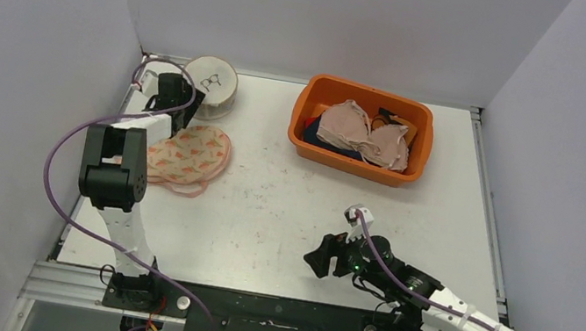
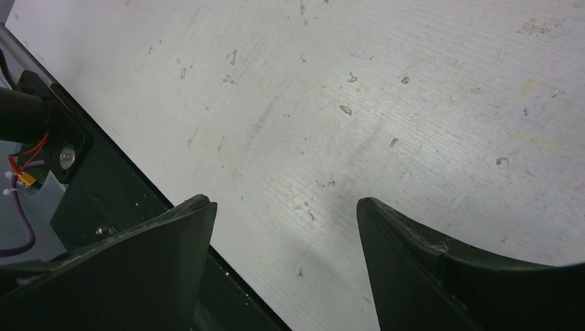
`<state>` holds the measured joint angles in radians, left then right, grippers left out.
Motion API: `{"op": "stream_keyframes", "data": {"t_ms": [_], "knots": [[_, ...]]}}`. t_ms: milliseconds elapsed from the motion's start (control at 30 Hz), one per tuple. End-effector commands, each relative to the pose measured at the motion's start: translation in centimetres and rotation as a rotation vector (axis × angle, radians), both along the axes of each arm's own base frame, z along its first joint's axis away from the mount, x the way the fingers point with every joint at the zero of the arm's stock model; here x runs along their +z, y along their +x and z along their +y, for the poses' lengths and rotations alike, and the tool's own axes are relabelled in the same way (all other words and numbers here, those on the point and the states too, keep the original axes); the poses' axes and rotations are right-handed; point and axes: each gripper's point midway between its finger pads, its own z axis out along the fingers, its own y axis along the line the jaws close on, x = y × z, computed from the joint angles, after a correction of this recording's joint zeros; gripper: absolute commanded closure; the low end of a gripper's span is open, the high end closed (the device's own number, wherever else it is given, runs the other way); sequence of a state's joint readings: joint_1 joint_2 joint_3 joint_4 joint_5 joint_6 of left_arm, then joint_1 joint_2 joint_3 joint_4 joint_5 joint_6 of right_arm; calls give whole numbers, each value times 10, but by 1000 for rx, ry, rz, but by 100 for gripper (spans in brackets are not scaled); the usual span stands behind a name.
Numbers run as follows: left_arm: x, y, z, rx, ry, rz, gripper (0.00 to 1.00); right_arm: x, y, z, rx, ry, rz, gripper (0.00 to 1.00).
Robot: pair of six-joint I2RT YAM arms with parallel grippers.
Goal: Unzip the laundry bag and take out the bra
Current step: Pick up the laundry bag at the center of the board.
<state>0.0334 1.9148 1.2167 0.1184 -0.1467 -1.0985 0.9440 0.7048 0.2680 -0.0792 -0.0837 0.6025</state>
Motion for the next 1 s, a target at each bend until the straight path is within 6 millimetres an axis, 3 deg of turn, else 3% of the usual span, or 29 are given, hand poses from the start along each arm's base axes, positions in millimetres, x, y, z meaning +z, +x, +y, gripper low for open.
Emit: {"op": "stream_keyframes", "data": {"t_ms": [0,200,267,400,600,633,767,967], "knots": [[40,26,4,6,8,-138,44,23,13,11,2,27,-72,23],[60,39,0,-34,24,-185,83,21,12,11,-8,47,-60,24],[69,40,0,-40,32,-210,100,23,12,11,-13,57,-63,24],[102,39,-3,-36,11,-296,100,25,12,8,-25,61,-68,25],[199,35,-20,-90,53,-458,100,26,16,2,-37,38,-100,25],[214,30,-36,-114,33,-489,100,28,16,4,-32,42,-101,25],[273,3,-61,-152,10,-586,100,36,19,3,-41,45,-123,25],[325,-63,-98,-219,-55,-686,100,59,29,-8,-104,49,-187,23]]}}
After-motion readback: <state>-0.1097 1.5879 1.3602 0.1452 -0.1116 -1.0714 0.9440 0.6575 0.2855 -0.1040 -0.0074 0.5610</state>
